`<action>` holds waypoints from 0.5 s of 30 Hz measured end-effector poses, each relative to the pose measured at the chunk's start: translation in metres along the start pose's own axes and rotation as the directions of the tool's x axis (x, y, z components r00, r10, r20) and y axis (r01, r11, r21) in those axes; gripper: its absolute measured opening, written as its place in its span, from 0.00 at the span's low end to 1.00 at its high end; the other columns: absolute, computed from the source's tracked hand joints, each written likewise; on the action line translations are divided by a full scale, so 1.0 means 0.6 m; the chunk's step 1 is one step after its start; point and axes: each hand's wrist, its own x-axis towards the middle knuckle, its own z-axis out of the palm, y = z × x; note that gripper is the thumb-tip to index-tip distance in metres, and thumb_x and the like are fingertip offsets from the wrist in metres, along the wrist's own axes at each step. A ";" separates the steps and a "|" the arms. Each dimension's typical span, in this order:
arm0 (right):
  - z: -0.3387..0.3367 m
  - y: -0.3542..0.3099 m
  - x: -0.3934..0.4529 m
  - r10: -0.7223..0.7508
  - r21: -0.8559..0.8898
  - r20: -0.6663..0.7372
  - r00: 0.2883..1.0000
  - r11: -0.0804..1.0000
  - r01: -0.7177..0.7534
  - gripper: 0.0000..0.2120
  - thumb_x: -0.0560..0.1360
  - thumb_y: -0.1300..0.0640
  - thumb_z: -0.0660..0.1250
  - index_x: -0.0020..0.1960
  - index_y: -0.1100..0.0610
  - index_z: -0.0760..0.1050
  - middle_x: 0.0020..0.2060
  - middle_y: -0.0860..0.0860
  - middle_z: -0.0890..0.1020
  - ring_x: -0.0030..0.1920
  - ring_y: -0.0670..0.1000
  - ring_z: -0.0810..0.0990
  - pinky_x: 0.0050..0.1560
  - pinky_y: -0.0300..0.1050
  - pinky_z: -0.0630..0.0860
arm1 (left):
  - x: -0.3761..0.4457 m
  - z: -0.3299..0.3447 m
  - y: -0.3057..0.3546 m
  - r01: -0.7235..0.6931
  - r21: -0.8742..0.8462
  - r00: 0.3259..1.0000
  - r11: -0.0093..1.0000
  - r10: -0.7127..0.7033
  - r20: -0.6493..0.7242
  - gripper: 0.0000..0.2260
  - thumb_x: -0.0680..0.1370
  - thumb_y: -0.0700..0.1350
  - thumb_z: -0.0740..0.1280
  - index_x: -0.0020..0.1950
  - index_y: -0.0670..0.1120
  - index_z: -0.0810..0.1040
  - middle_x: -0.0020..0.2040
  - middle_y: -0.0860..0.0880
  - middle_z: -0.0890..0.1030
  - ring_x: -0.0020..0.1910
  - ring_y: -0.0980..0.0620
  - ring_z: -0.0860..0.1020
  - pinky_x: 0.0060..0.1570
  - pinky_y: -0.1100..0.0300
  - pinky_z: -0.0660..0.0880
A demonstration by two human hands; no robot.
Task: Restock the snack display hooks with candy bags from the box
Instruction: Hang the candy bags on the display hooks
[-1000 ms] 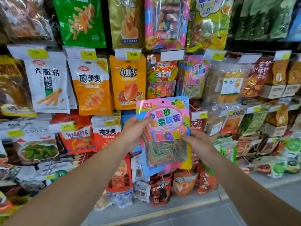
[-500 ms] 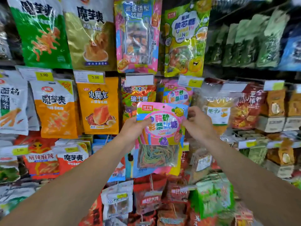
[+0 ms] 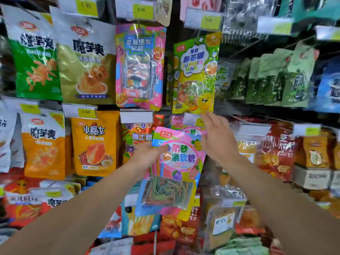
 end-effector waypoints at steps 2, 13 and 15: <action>0.012 0.019 0.011 -0.024 -0.078 0.028 0.999 0.997 0.026 0.32 0.77 0.62 0.63 0.79 0.54 0.56 0.77 0.50 0.61 0.73 0.58 0.59 0.73 0.53 0.62 | 0.010 0.001 -0.004 0.012 0.022 1.000 1.000 -0.012 -0.015 0.05 0.76 0.49 0.72 0.43 0.51 0.79 0.47 0.55 0.82 0.43 0.60 0.77 0.50 0.60 0.71; 0.006 0.041 0.057 -0.012 0.057 -0.093 0.996 0.998 0.017 0.16 0.83 0.55 0.59 0.69 0.54 0.74 0.59 0.53 0.82 0.65 0.58 0.71 0.63 0.47 0.67 | 0.036 0.034 0.016 0.035 -0.030 0.997 0.999 -0.037 -0.069 0.14 0.71 0.52 0.76 0.47 0.45 0.79 0.48 0.50 0.82 0.52 0.45 0.79 0.61 0.52 0.71; 0.001 0.040 0.059 0.011 0.085 -0.087 0.996 0.996 -0.003 0.16 0.83 0.55 0.57 0.67 0.54 0.75 0.58 0.54 0.82 0.64 0.58 0.71 0.61 0.49 0.68 | 0.037 0.046 0.018 0.038 -0.022 0.997 0.999 -0.039 -0.060 0.10 0.73 0.48 0.75 0.40 0.44 0.77 0.41 0.48 0.80 0.47 0.43 0.80 0.58 0.51 0.72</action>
